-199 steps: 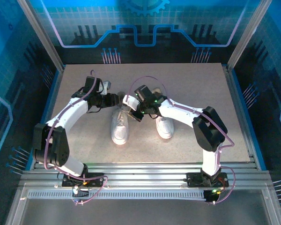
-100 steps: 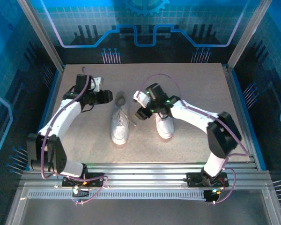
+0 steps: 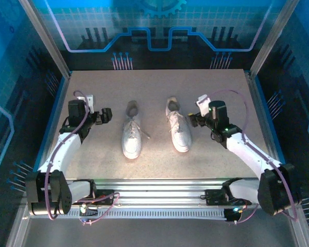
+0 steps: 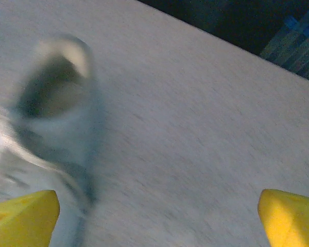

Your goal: Tie the shoes

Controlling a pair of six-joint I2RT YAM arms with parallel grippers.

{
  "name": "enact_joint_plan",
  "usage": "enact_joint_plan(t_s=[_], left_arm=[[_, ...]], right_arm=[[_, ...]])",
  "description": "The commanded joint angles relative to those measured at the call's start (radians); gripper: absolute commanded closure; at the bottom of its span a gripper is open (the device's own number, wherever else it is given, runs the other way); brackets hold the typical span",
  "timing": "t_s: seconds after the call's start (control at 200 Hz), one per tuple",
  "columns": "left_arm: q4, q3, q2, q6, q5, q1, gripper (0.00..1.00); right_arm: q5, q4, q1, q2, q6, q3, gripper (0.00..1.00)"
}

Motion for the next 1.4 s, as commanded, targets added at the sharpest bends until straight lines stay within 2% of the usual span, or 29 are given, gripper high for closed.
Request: enact_joint_plan(t_s=[0.0, 0.11, 0.27, 0.33, 0.4, 0.53, 0.625, 0.66, 0.74, 0.78, 0.815, 0.88, 0.925, 0.95, 0.985, 1.176, 1.396], left_arm=[[0.222, -0.096, -0.039, 0.085, -0.047, 0.006, 0.0], [0.354, -0.18, -0.032, 0.071, -0.029, 0.007, 0.01], [0.535, -0.269, 0.047, 0.065, 0.047, 0.006, 0.01], [0.619, -0.295, 0.081, 0.07, 0.051, 0.006, 0.01], [0.725, -0.319, 0.116, 0.068, 0.047, 0.006, 0.01], [0.699, -0.276, 0.179, 0.04, 0.058, 0.006, 0.01], [0.882, -0.303, 0.253, -0.01, 0.137, 0.005, 0.01], [0.887, -0.298, 0.273, 0.003, 0.164, 0.002, 0.01], [0.921, -0.281, 0.336, 0.016, 0.125, -0.017, 0.01], [0.861, -0.268, 0.322, 0.029, 0.097, -0.032, 0.01], [0.879, -0.27, 0.333, 0.038, 0.07, -0.048, 0.01], [0.916, -0.294, 0.34, 0.037, 0.018, -0.061, 0.01], [1.053, -0.334, 0.386, 0.028, -0.043, -0.073, 0.0], [1.038, -0.338, 0.373, 0.024, -0.052, -0.072, 0.0], [0.981, -0.321, 0.364, 0.017, -0.07, -0.072, 0.01], [0.985, -0.316, 0.369, 0.023, -0.071, -0.078, 0.01], [0.99, -0.317, 0.371, 0.023, -0.071, -0.078, 0.01]], right_arm=[[0.06, 0.131, -0.101, -0.012, 0.046, -0.074, 0.0], [0.023, 0.241, -0.189, -0.009, 0.077, -0.173, 0.01], [-0.09, 0.725, -0.245, 0.054, 0.085, -0.379, 0.0], [-0.089, 0.754, -0.246, 0.093, 0.081, -0.383, 0.0], [-0.13, 0.694, -0.248, 0.096, 0.07, -0.353, 0.0], [-0.18, 0.685, -0.244, 0.103, 0.101, -0.345, 0.0], [-0.229, 0.837, -0.237, 0.131, 0.145, -0.389, 0.0], [-0.225, 0.898, -0.228, 0.162, 0.13, -0.398, 0.0], [-0.213, 0.958, -0.219, 0.249, 0.124, -0.389, 0.0], [-0.216, 1.02, -0.215, 0.306, 0.117, -0.394, 0.0], [-0.211, 1.087, -0.211, 0.36, 0.117, -0.394, 0.0], [-0.183, 0.915, -0.207, 0.32, 0.123, -0.345, 0.0], [-0.158, 0.87, -0.203, 0.339, 0.128, -0.302, 0.0], [-0.169, 0.847, -0.211, 0.338, 0.133, -0.295, 0.0], [-0.168, 0.844, -0.218, 0.333, 0.143, -0.296, 0.0], [-0.168, 0.903, -0.198, 0.336, 0.115, -0.322, 0.0], [-0.192, 0.86, -0.21, 0.337, 0.123, -0.301, 0.0]])
